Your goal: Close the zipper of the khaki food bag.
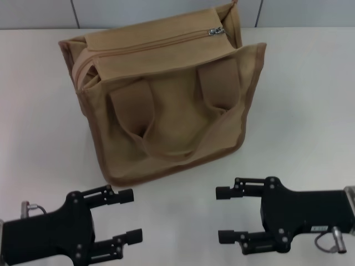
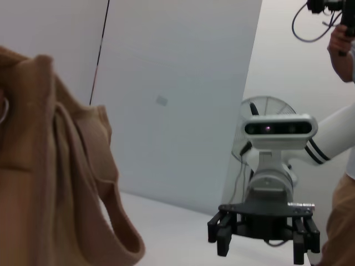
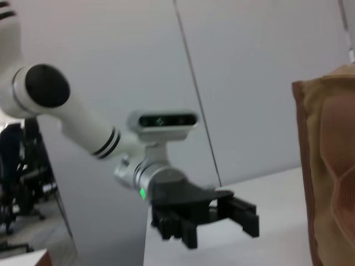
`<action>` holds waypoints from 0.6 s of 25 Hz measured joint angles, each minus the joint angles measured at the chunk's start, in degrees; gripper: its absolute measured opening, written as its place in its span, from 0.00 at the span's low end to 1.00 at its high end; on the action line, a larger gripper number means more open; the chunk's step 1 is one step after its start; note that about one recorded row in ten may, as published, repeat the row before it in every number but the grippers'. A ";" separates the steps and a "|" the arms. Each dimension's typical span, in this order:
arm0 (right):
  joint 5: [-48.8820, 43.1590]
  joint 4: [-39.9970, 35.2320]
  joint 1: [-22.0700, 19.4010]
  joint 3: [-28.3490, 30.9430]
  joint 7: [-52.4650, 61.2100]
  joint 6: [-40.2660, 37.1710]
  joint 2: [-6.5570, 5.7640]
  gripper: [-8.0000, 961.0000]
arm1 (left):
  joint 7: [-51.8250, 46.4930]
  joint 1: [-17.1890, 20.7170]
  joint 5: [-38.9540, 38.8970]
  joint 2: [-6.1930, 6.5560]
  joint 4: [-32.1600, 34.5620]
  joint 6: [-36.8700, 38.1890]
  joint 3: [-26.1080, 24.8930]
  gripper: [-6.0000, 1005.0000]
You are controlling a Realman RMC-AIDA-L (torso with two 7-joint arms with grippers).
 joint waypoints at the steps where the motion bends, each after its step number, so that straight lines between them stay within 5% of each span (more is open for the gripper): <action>1: -0.40 -2.35 0.00 -0.27 1.65 0.20 0.00 0.67 | -1.68 -0.40 0.46 0.01 1.55 0.03 0.04 0.70; 15: -0.55 -5.31 0.53 -0.46 2.51 1.54 0.03 0.76 | -5.30 -1.01 2.93 -0.14 4.94 -0.91 0.17 0.70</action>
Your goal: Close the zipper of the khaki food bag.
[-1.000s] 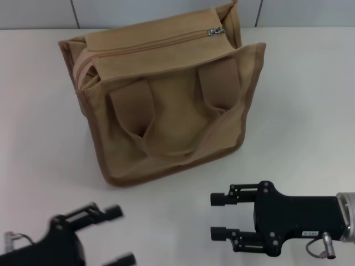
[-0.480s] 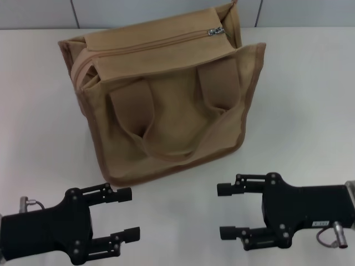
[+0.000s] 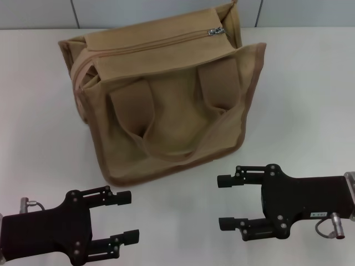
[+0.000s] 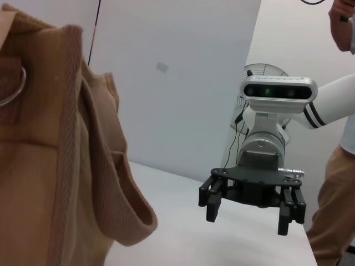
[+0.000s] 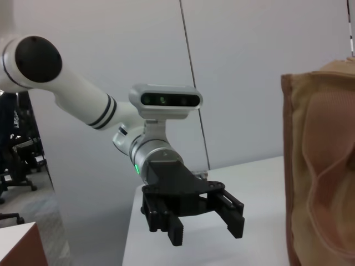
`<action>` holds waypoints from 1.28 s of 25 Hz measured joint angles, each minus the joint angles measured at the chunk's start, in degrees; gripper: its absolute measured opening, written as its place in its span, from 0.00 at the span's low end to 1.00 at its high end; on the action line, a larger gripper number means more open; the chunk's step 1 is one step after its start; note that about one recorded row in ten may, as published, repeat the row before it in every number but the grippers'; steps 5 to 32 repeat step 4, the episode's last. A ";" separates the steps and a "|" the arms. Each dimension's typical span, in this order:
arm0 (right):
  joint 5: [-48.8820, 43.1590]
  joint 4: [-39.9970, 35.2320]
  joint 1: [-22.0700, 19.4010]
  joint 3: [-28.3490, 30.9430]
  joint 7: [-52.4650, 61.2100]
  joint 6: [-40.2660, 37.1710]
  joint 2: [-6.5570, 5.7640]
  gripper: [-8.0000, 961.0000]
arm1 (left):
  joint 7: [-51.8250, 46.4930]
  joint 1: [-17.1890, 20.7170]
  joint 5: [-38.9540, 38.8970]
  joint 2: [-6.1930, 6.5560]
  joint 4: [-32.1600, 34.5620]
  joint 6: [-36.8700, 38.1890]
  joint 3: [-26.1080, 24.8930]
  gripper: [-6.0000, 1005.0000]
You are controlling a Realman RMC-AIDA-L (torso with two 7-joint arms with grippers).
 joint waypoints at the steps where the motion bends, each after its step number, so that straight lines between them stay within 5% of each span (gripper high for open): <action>1: -0.01 -0.01 0.08 -0.02 0.00 0.37 0.04 0.76 | 0.04 -0.03 0.00 0.00 -0.15 -0.11 0.02 0.70; 32: -0.01 -0.03 0.14 -0.02 0.00 0.67 0.11 0.76 | 0.27 -0.24 0.00 0.00 -0.33 -0.22 0.03 0.70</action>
